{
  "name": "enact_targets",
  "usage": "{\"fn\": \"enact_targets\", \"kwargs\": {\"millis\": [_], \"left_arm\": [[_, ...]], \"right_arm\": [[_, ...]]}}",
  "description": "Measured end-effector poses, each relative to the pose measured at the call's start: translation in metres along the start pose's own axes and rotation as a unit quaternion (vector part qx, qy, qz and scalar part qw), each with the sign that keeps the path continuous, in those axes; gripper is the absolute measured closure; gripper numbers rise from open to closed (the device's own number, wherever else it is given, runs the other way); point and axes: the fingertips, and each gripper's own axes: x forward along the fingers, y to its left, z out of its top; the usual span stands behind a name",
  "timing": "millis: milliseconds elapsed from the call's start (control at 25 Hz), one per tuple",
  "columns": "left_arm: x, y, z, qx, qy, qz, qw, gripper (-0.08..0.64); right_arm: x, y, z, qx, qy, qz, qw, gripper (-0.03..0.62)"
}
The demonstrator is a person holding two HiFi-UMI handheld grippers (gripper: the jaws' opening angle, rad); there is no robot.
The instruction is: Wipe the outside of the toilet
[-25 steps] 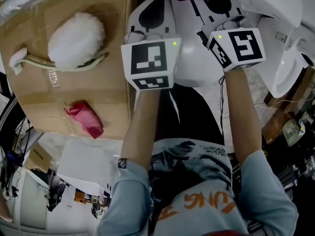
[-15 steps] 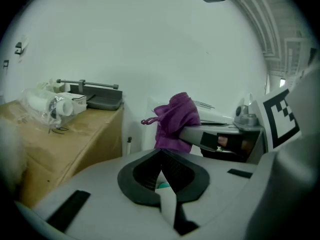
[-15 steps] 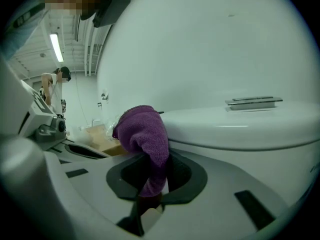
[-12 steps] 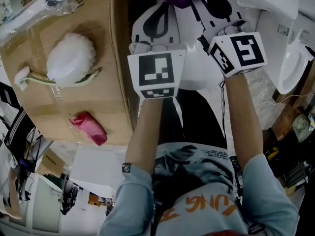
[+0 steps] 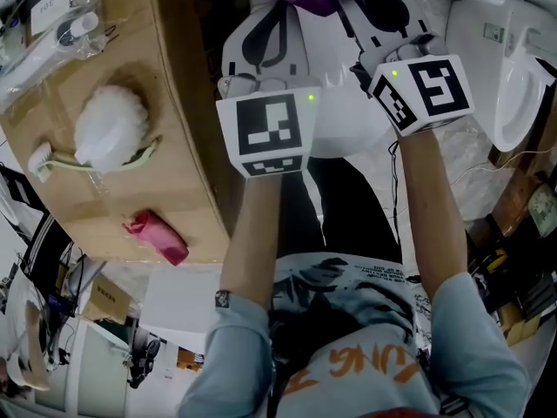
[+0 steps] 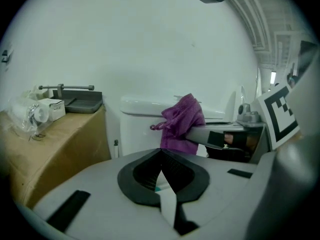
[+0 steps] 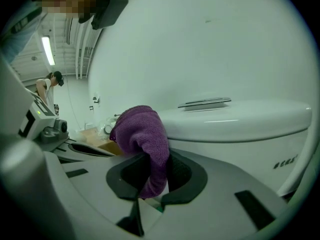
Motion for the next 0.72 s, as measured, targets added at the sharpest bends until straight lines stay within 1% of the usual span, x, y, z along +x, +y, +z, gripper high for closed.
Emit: {"fn": "enact_targets", "kwargs": {"millis": [120,280,480,720], "left_arm": [[0.004,-0.003,0.003,-0.009,0.0,0.003,1.0,0.535],[0.01,-0.013,0.006,-0.012,0.0,-0.006,0.9999,0.535],[0.02,-0.025,0.008,-0.02,0.002,-0.012,0.9997,0.535],[0.032,-0.053,0.011,-0.011,0.005,-0.031,0.9994,0.535]], "right_arm": [[-0.011,-0.013,-0.001,0.005,0.007,-0.013,1.0,0.514],[-0.022,-0.029,-0.002,0.009,0.008,-0.025,1.0,0.512],[-0.041,-0.051,-0.004,0.021,0.013,-0.051,0.998,0.512],[-0.066,-0.082,-0.003,0.027,0.008,-0.081,0.996,0.512]]}}
